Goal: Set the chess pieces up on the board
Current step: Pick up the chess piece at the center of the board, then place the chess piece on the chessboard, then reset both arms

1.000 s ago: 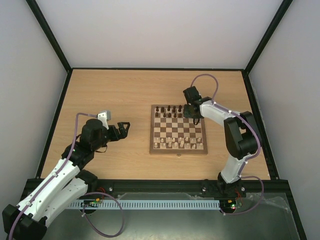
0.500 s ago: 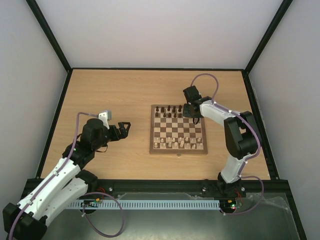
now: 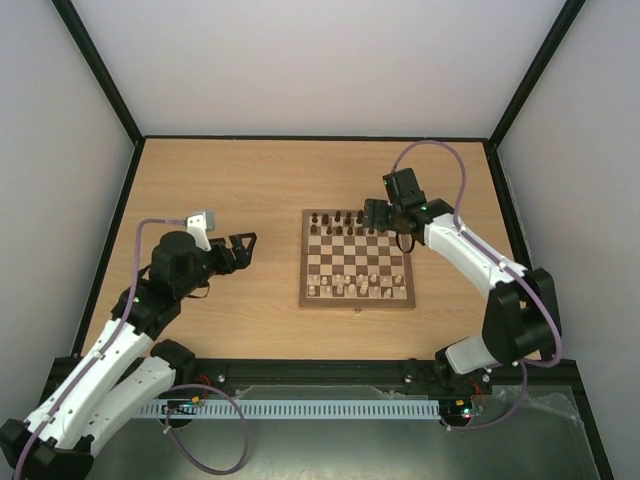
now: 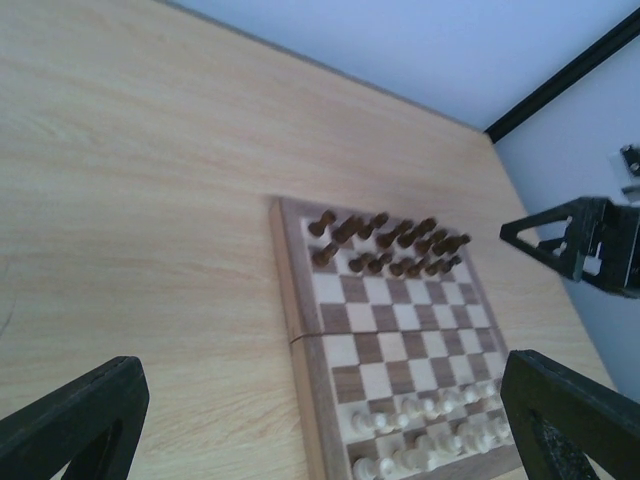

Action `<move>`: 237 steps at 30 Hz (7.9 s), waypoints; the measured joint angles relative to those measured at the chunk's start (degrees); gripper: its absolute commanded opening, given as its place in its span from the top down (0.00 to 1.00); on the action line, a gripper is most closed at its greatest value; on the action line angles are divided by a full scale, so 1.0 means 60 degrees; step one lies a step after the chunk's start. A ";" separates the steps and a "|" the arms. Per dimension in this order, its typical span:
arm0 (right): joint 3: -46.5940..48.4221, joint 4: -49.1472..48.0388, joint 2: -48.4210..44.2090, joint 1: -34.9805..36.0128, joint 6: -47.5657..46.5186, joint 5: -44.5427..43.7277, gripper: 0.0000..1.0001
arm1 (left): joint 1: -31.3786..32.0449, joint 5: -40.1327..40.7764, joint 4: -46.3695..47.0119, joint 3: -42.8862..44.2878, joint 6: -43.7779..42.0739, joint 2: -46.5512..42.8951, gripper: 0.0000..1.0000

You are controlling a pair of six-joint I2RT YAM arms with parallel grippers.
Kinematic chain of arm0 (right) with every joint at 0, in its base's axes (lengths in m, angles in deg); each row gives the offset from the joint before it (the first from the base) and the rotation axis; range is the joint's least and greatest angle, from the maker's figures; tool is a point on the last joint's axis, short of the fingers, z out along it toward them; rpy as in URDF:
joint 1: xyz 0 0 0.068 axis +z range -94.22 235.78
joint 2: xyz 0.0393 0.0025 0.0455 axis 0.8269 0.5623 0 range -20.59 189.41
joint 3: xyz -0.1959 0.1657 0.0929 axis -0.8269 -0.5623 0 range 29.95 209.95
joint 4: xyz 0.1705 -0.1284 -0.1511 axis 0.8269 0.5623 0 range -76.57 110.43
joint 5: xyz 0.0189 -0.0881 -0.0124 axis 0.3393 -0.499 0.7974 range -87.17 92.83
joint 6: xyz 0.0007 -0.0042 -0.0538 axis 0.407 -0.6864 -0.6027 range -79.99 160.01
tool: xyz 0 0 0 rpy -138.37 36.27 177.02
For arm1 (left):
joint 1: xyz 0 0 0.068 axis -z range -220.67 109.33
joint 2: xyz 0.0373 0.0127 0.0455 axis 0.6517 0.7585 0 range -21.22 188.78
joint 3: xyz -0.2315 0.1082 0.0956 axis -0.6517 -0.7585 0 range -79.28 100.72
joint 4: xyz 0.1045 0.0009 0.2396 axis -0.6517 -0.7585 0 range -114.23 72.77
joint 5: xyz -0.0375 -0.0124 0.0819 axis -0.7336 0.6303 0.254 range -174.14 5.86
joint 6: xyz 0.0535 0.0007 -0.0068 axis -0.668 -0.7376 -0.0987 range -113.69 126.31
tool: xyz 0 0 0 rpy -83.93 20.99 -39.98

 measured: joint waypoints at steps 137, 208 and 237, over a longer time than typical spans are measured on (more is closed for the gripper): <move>-0.0590 0.0973 0.1013 -0.0623 0.0022 -0.1388 0.95 | 0.0000 -0.0259 0.0240 0.0517 0.0390 -0.0896 0.01; -0.4222 -0.2073 -0.5377 -0.0627 -0.0138 -0.2109 0.01 | 0.0000 0.5158 0.2568 -0.0437 -0.1180 0.0871 0.01; -0.8014 -0.7737 -0.4648 -0.2779 -0.0058 -0.3501 0.01 | -0.3133 0.5100 0.8575 -0.2641 -0.3901 0.4725 0.00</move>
